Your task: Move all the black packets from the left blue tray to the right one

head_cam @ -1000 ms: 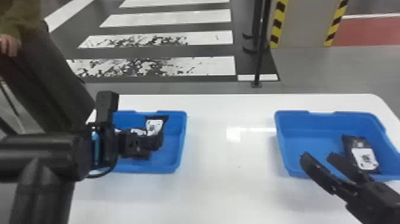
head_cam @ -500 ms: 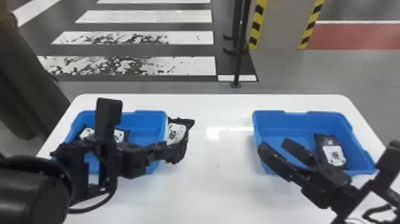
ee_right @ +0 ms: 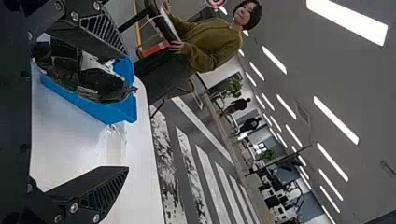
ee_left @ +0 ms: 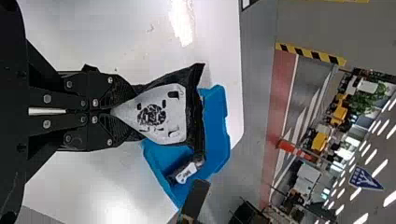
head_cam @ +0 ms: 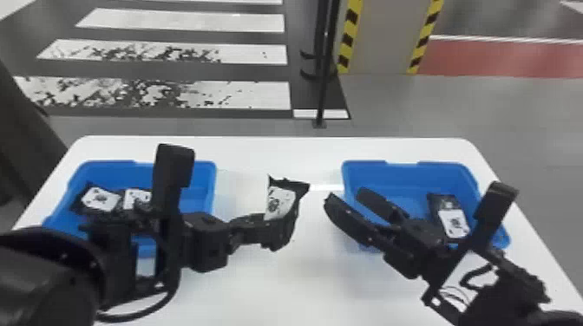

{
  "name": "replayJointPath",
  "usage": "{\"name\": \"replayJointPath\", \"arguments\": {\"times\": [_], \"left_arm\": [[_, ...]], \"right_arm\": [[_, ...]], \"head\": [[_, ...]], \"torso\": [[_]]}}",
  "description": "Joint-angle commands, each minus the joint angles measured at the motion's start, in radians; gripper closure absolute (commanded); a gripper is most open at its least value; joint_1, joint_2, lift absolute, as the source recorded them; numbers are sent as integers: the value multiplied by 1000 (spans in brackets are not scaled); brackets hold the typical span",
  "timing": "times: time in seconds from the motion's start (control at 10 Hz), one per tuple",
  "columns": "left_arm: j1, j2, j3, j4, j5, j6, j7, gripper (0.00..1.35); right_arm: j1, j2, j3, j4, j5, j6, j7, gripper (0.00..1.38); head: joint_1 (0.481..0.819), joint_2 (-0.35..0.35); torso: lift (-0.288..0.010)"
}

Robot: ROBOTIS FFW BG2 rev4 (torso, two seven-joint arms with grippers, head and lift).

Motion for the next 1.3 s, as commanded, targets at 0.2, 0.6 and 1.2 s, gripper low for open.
{"name": "replayJointPath", "arguments": {"times": [0.2, 0.6, 1.2], "left_arm": [[-20, 7, -57, 0, 43, -10, 0, 1144], [-25, 7, -67, 0, 59, -15, 0, 1144], [-23, 5, -63, 7, 87, -30, 2, 1122]], "right_arm": [[-67, -8, 34, 69, -23, 0, 1, 177], [-85, -8, 84, 96, -73, 42, 11, 556], [-99, -10, 96, 140, -93, -34, 21, 1285]], "head": [[695, -82], [695, -80], [695, -75]], "torso": [[-140], [-140], [-140]]}}
